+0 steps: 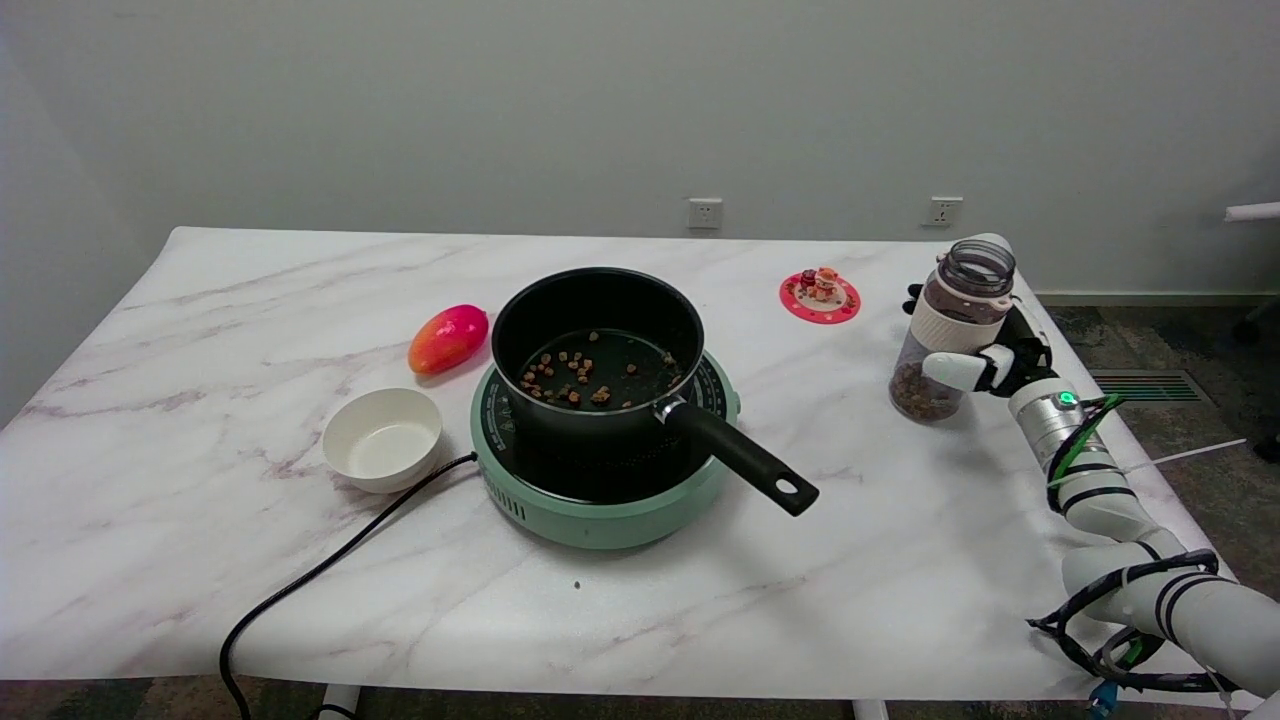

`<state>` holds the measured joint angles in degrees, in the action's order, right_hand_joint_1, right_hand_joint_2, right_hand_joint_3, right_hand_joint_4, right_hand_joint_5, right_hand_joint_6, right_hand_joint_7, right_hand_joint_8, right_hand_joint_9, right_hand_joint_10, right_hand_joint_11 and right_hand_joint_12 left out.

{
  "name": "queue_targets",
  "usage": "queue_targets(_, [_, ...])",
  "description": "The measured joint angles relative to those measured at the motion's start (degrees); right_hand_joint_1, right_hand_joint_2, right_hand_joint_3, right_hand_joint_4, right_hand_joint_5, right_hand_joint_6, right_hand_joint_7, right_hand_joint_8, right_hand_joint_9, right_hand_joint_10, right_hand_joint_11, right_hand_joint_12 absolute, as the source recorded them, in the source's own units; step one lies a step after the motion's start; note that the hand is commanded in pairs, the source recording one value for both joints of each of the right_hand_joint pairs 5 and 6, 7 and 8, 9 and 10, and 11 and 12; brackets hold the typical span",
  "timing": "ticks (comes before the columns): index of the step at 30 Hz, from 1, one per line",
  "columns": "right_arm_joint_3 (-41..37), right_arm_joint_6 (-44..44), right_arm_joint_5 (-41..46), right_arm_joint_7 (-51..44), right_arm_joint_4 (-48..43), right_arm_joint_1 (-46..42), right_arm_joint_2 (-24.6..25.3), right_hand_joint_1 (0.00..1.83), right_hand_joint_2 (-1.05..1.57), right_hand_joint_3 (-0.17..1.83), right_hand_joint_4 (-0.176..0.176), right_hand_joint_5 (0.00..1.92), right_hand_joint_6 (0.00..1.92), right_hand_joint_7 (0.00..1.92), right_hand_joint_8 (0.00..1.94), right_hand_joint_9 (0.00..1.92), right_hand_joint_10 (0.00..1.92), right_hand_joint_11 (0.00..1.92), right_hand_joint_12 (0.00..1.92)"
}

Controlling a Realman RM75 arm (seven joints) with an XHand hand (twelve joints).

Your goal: Pick up the bottle.

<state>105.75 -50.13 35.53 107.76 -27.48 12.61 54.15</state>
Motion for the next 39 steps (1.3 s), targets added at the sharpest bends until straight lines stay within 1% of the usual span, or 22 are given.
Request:
queue_targets(7, [0.07,-0.02,-0.03,0.03,0.14,0.13,0.18,1.55,-0.52,1.01,0.0,0.37,0.37,0.75,0.75,0.81,0.81,0.21,0.21])
queue_targets(10, [0.08,-0.04,-0.03,0.04,0.25,0.16,0.21,1.55,-0.51,1.0,0.0,0.38,0.38,0.81,0.81,0.82,0.82,0.22,0.22])
queue_targets(12, [0.09,-0.07,-0.03,0.04,0.32,0.18,0.22,1.55,-0.51,1.03,0.0,0.4,0.4,0.93,0.93,0.85,0.85,0.25,0.25])
queue_targets(14, [0.09,-0.21,-0.01,0.04,0.37,0.18,0.23,1.56,-0.52,1.11,0.0,0.44,0.44,1.06,1.06,0.9,0.9,0.31,0.31])
queue_targets(16, [0.09,-0.26,0.04,0.05,0.42,0.18,0.23,1.57,-0.52,1.26,0.0,0.6,0.6,1.2,1.2,0.99,0.99,0.42,0.42])
queue_targets(18, [0.08,-0.3,0.12,0.06,0.46,0.18,0.23,1.59,-0.45,1.45,0.0,0.87,0.87,1.41,1.41,1.13,1.13,0.62,0.62])
queue_targets(19, [0.07,-0.41,0.13,0.09,0.47,0.18,0.23,1.6,-0.4,1.49,0.0,1.02,1.02,1.5,1.5,1.19,1.19,0.72,0.72])
queue_targets(21, [0.07,-0.58,0.13,0.21,0.44,0.16,0.23,1.61,-0.29,1.45,0.0,1.23,1.23,1.61,1.61,1.24,1.24,0.83,0.83])
queue_targets(23, [0.07,-0.83,0.13,0.32,0.35,0.07,0.21,1.62,-0.15,1.32,0.0,1.42,1.42,1.73,1.73,1.28,1.28,0.92,0.92])
queue_targets(25, [-0.01,-0.86,0.14,0.33,0.35,-0.01,0.19,1.62,-0.07,1.23,0.0,1.53,1.53,1.79,1.79,1.3,1.3,0.96,0.96])
queue_targets(26, [-0.13,-0.87,0.16,0.33,0.35,-0.08,0.18,1.62,0.01,1.14,0.0,1.63,1.63,1.84,1.84,1.31,1.31,0.98,0.98])
queue_targets(29, [-0.48,-0.87,0.19,0.3,0.41,-0.27,0.14,1.62,0.11,1.04,0.0,1.73,1.73,1.91,1.91,1.31,1.31,1.01,1.01])
queue_targets(31, [-0.71,-0.87,0.22,0.28,0.45,-0.42,0.12,1.62,0.16,0.98,0.0,1.82,1.82,1.92,1.92,1.31,1.31,1.01,1.01])
queue_targets(35, [-1.22,-0.87,0.27,0.24,0.53,-0.71,0.07,1.62,0.2,0.92,0.0,1.92,1.92,1.92,1.92,1.31,1.31,1.0,1.0])
queue_targets(39, [-1.69,-0.88,0.34,0.21,0.58,-0.92,0.03,1.61,0.13,0.92,0.0,1.92,1.92,1.92,1.92,1.29,1.29,0.95,0.95])
